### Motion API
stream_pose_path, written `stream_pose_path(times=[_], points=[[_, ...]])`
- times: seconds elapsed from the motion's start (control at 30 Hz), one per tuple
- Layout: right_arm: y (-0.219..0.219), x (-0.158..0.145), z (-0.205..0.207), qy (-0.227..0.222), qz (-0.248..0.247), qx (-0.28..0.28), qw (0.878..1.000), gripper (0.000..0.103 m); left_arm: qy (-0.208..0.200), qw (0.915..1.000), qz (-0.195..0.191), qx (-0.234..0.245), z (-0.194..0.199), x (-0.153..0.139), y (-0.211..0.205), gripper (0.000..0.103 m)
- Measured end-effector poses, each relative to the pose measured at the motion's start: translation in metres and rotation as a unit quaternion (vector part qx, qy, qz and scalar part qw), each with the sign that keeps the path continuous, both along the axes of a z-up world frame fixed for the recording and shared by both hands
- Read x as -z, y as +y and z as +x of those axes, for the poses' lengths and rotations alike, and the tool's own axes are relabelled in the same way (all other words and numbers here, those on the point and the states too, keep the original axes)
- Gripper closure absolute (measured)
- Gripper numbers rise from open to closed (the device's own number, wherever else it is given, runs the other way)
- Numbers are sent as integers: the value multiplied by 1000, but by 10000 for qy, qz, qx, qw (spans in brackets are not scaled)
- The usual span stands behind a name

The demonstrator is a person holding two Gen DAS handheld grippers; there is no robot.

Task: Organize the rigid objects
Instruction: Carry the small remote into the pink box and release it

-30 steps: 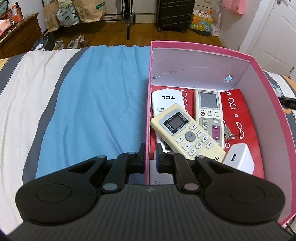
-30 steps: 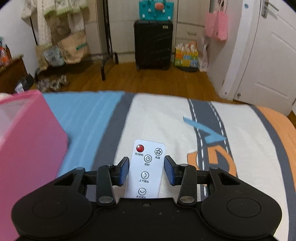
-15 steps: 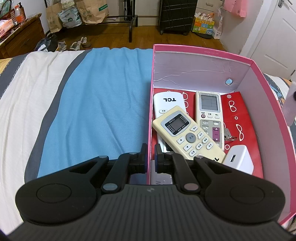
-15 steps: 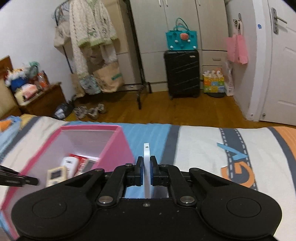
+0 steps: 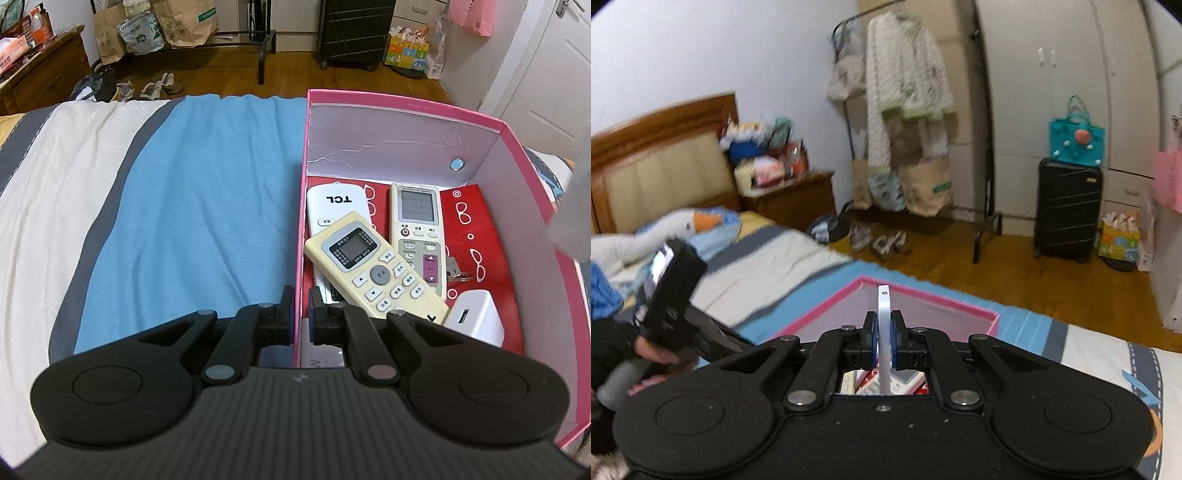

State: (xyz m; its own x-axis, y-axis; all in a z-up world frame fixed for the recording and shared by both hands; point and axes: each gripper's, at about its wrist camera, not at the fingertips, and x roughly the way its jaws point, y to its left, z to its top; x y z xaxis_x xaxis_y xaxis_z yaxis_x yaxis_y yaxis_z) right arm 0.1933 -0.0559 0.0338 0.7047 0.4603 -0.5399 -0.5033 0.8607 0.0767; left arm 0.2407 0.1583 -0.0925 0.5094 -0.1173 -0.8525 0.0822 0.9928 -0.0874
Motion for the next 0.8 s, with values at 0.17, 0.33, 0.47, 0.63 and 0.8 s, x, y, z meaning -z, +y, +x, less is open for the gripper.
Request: stream_pose_path(times=[0.17,0.33,0.47,0.63,0.8], points=[[29,25,17,-641,-1481,-432,9859,95,51,9998,-191,-58,2,1,4,96],[58,53,16,-1115,-2967,-821,9449,95,87,9997,-219,-73,4,4,3,96],[71,64,8,-899,-3351,-1239,9297,96,89,9997,-212,-79,5,4,3,96],[77,67,1,-719,-3448,-1412,9252,94,84,9997,-199,-75,5,4,3,96],[78,65,-13,-538,-3569,-1484,9207,69,94,9997,-218,-78,5,4,3,96]])
